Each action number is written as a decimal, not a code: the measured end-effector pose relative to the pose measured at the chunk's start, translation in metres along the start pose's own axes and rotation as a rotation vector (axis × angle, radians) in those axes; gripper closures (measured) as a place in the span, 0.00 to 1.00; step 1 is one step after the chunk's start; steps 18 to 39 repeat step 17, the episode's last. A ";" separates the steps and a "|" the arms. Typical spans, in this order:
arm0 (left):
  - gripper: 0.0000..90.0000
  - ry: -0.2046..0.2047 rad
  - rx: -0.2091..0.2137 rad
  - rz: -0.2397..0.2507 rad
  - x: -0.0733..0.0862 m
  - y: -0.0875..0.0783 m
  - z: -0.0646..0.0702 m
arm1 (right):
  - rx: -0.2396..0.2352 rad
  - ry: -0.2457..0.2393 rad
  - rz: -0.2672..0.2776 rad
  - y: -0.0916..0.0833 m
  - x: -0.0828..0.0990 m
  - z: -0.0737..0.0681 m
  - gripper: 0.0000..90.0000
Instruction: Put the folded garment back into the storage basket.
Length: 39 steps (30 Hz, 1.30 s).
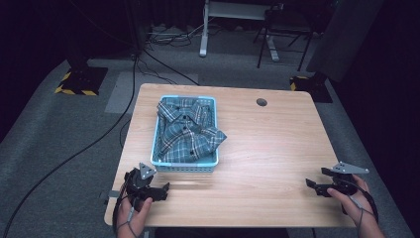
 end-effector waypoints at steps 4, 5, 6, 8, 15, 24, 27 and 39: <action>0.00 0.000 0.000 0.000 0.000 0.000 0.000 | 0.000 0.023 -0.017 0.004 0.019 0.000 0.13; 0.00 0.000 0.000 0.000 0.000 0.000 0.000 | 0.001 0.025 -0.021 0.005 0.021 0.000 0.13; 0.00 0.000 0.000 0.000 0.000 0.000 0.000 | 0.006 0.025 -0.026 0.005 0.024 0.001 0.13; 0.00 0.000 0.000 0.000 0.000 0.000 0.000 | 0.016 0.022 -0.016 0.006 0.028 0.002 0.12; 0.00 0.000 0.000 0.000 0.000 0.000 0.000 | 0.018 0.018 -0.019 0.004 0.030 0.001 0.10; 0.00 0.003 -0.001 -0.001 0.000 0.000 0.000 | 0.017 0.018 -0.018 0.004 0.030 0.001 0.10; 0.00 0.003 -0.001 -0.001 0.000 0.000 0.000 | 0.017 0.018 -0.018 0.004 0.030 0.001 0.10; 0.00 0.003 -0.001 -0.001 0.000 0.000 0.000 | 0.017 0.018 -0.018 0.004 0.030 0.001 0.10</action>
Point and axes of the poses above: each handheld gripper's, and its own axes: y roughly forward along the jaws, x roughly out of its underside, z roughly to its right, the point moved 6 cm from there along y, roughly forward along the jaws, and after that the axes turned 2 degrees about z, right-handed, at the moved point
